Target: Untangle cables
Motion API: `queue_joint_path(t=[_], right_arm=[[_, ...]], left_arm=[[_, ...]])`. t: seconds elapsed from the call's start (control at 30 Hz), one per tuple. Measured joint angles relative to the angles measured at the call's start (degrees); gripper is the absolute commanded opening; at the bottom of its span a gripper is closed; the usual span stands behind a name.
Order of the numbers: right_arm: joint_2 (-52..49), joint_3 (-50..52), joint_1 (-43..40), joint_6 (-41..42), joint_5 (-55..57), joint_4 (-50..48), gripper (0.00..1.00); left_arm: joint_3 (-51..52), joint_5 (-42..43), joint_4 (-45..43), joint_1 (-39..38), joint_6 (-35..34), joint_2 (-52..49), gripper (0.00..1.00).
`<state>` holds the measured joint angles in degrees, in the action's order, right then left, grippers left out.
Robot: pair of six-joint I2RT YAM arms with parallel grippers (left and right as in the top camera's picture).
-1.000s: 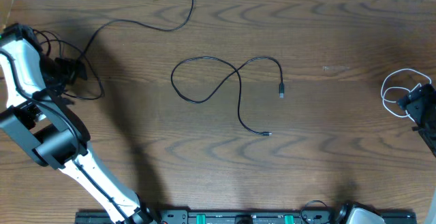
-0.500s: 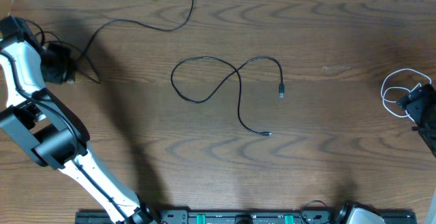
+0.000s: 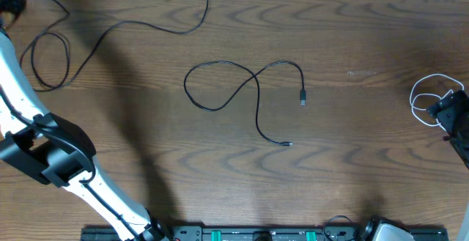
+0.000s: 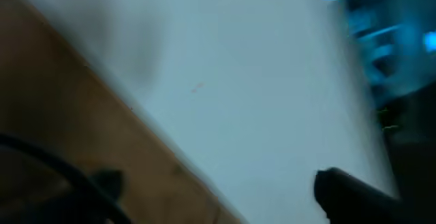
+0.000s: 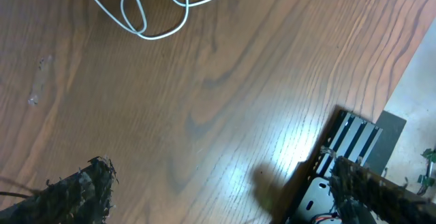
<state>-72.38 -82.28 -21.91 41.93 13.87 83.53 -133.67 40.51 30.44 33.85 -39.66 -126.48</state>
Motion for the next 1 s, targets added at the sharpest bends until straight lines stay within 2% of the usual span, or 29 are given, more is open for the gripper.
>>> queue_joint_path(t=[0.03,0.17,0.33,0.47,0.6,0.77,1.0], right_arm=[[0.00,0.00,0.00,0.00,0.00,0.00,0.99],[0.00,0.00,0.00,0.00,0.00,-0.02,0.99],[0.00,0.00,0.00,0.00,-0.02,-0.02,0.99],[0.00,0.00,0.00,0.00,0.00,-0.02,0.99],[0.00,0.00,0.00,0.00,0.00,-0.02,0.99],[0.00,0.00,0.00,0.00,0.00,-0.02,0.99],[0.00,0.00,0.00,0.00,-0.02,-0.02,0.99]], left_arm=[[0.24,-1.53,5.29,-0.13,3.04,-0.11,0.99],[1.86,-8.31,17.00,-0.90,11.91,-1.53,0.99],[2.91,-15.45,25.11,-2.51,23.74,-4.07,0.99],[2.93,-17.29,26.80,-3.43,28.11,-4.26,0.99],[2.93,-17.70,29.66,-3.58,29.46,-4.26,0.98],[2.93,-12.35,32.70,-4.00,34.36,-4.26,0.94],[2.93,-9.70,33.35,-12.31,41.27,-4.26,0.93]])
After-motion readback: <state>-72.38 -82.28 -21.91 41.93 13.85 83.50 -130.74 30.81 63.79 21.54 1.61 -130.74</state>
